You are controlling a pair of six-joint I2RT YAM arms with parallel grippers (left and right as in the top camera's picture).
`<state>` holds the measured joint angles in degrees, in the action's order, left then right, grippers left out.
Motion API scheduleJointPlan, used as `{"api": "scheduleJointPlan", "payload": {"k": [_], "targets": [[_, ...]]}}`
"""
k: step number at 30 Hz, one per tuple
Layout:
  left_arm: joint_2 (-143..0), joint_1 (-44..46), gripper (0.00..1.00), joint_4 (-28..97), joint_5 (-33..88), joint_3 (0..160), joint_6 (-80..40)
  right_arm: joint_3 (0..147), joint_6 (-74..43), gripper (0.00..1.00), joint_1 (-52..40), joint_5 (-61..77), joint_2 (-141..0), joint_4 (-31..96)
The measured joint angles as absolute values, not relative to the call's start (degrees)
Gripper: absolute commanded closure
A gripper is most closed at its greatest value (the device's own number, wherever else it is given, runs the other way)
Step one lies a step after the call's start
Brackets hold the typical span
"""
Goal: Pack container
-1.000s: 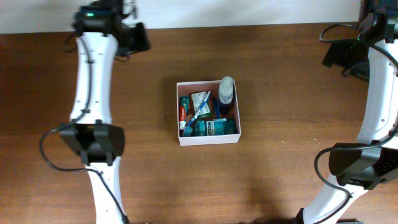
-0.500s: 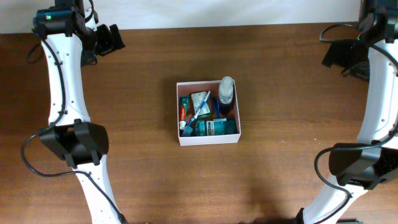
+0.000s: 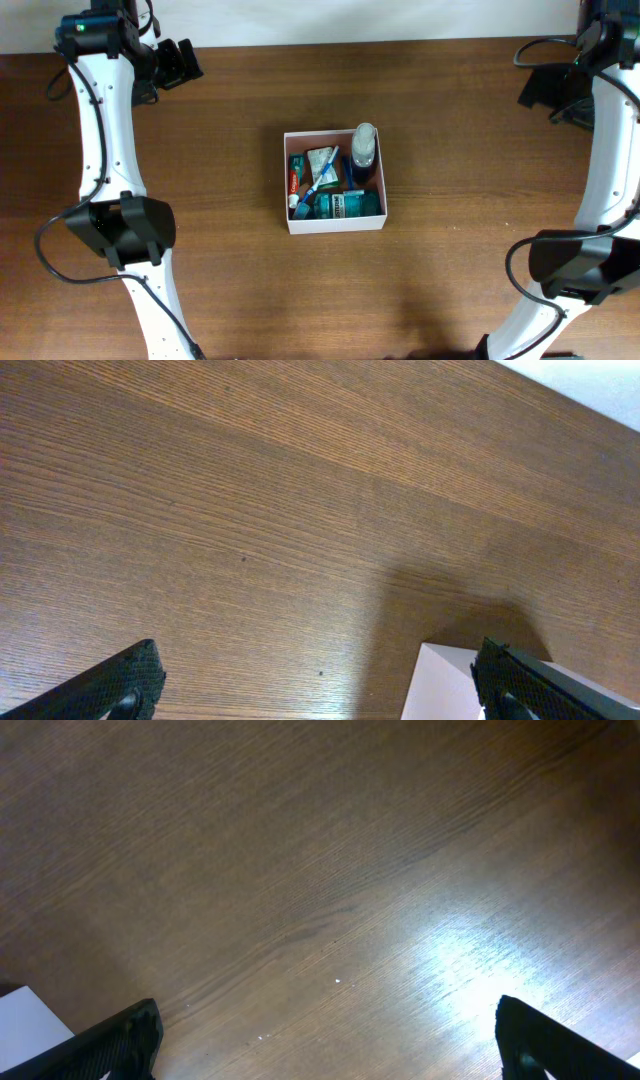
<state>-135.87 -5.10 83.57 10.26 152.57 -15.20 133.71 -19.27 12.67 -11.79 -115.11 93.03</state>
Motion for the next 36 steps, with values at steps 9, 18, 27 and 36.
{"api": "scheduleJointPlan", "payload": {"k": [9, 18, 27, 36], "targets": [[-135.87, -5.1, 0.01, 83.57, 10.26, 152.57, -15.2, 133.71, -19.27, 0.02, 12.67, -11.79, -115.13, 93.03], [-135.87, -5.1, 0.01, 83.57, 10.26, 152.57, -15.2, 133.71, -18.04, 0.02, 12.99, -11.46, -115.11, 92.79], [-135.87, -5.1, 0.01, 83.57, 10.26, 152.57, -15.2, 133.56, -17.89, 0.02, 12.05, -10.02, -109.45, 76.09], [-135.87, -5.1, 0.01, 83.55, 10.26, 152.57, -15.2, 134.5, -18.85, 0.02, 7.9, -9.58, -88.44, 70.61]]}}
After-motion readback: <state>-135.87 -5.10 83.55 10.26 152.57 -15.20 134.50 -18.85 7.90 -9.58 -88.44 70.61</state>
